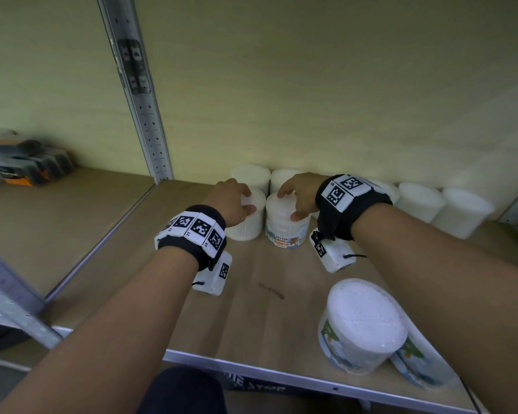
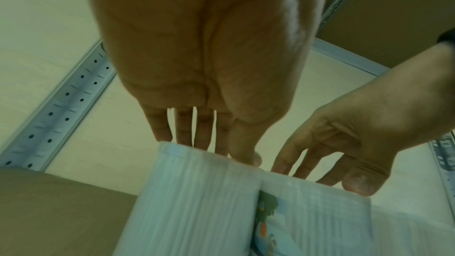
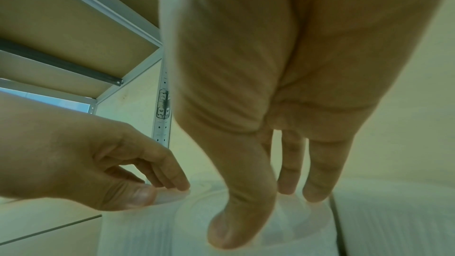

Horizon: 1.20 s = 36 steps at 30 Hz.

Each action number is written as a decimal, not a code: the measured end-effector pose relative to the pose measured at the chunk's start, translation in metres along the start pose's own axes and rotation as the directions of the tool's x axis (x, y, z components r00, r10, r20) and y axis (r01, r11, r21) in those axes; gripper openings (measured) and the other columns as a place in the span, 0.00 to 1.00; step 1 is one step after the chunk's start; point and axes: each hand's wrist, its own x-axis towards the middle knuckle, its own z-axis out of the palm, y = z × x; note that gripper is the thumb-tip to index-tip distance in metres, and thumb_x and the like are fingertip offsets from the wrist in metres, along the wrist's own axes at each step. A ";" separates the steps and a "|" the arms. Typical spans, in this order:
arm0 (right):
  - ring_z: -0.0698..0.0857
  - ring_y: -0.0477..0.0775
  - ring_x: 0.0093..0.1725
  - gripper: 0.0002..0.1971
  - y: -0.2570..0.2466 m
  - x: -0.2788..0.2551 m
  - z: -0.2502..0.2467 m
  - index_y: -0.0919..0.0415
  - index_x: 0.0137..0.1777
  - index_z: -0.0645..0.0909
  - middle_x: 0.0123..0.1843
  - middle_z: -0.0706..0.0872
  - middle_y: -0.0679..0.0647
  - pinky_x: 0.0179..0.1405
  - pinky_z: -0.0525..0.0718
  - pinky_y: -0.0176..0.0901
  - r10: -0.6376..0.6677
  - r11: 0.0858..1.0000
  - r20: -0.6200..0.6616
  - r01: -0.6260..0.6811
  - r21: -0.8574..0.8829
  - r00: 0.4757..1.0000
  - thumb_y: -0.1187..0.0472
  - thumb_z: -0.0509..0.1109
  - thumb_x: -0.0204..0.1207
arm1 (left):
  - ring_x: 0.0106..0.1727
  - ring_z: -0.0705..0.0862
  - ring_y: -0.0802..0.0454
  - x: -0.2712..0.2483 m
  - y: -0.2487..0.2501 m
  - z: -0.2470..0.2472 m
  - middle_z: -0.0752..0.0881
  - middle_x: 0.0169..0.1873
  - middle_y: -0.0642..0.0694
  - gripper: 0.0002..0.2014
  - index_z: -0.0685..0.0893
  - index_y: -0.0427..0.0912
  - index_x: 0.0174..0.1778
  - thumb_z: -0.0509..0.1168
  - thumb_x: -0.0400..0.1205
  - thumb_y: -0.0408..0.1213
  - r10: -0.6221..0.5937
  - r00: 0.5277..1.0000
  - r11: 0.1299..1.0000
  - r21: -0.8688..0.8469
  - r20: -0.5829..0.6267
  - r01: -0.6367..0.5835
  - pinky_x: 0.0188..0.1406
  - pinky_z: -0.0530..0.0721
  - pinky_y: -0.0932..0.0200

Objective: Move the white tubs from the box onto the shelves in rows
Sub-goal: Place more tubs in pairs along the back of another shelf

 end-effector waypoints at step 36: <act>0.78 0.56 0.71 0.33 0.008 0.017 0.009 0.55 0.75 0.73 0.74 0.77 0.53 0.66 0.74 0.41 -0.037 0.999 -0.056 0.038 0.012 0.998 0.56 0.78 0.70 | 0.79 0.65 0.42 0.012 -0.001 -0.015 0.63 0.80 0.42 0.26 0.64 0.44 0.79 0.60 0.84 0.32 0.012 0.981 0.999 0.039 0.194 -0.020 0.75 0.67 0.53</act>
